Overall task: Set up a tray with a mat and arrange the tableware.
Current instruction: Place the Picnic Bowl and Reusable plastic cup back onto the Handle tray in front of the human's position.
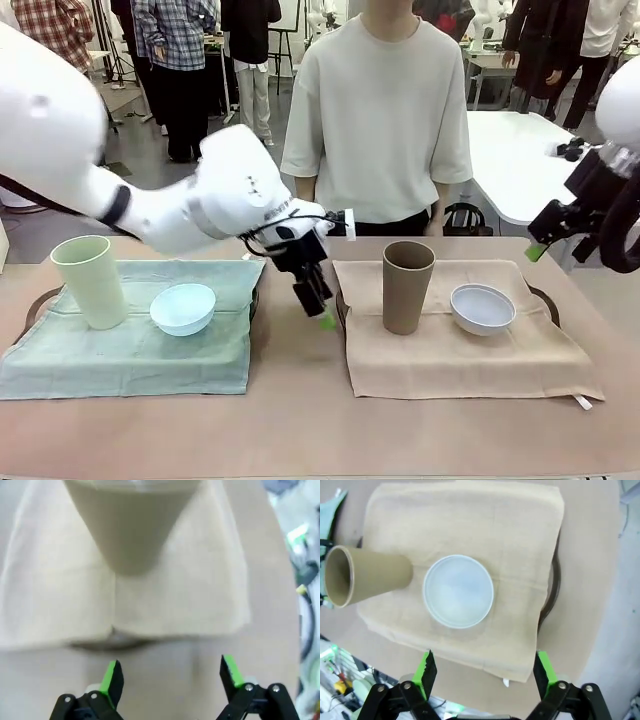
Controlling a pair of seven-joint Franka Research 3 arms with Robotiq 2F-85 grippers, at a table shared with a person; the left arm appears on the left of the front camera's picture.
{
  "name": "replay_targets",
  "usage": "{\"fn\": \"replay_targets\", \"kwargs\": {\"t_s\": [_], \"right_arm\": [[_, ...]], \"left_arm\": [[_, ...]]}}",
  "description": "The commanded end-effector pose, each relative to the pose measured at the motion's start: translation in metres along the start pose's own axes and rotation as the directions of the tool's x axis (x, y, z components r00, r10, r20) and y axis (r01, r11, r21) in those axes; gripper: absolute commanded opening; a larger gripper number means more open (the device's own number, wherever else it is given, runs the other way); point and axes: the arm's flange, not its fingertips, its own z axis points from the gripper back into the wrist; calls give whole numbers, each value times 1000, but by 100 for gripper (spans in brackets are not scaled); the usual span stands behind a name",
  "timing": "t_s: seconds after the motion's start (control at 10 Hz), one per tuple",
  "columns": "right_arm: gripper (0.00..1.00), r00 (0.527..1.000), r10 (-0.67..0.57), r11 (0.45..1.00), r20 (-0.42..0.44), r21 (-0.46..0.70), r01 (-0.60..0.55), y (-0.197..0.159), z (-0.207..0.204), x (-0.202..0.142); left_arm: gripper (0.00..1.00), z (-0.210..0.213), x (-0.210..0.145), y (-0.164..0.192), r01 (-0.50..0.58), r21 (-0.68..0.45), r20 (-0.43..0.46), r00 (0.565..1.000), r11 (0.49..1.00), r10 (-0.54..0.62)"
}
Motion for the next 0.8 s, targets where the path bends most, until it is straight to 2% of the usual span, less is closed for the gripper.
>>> {"fn": "replay_targets", "kwargs": {"t_s": [0.0,0.2,0.3,0.5,0.7], "right_arm": [[100,999,54,998,4,-25,-54,10,5,-14],[100,998,65,997,4,-36,-65,21,8,-15],[100,998,56,997,-13,-48,-56,23,4,-15],[100,999,43,997,-33,-58,-45,27,-1,-12],[100,999,27,998,-41,-63,-30,27,-4,-6]], "left_arm": [[100,50,22,-35,-109,24,-223,968,994,112],[100,82,29,-57,-150,94,-314,934,984,172],[100,97,31,-64,-238,183,-330,899,954,288],[100,121,32,-75,-369,304,-307,835,878,457],[100,140,38,-92,-445,351,-279,790,823,546]]}}
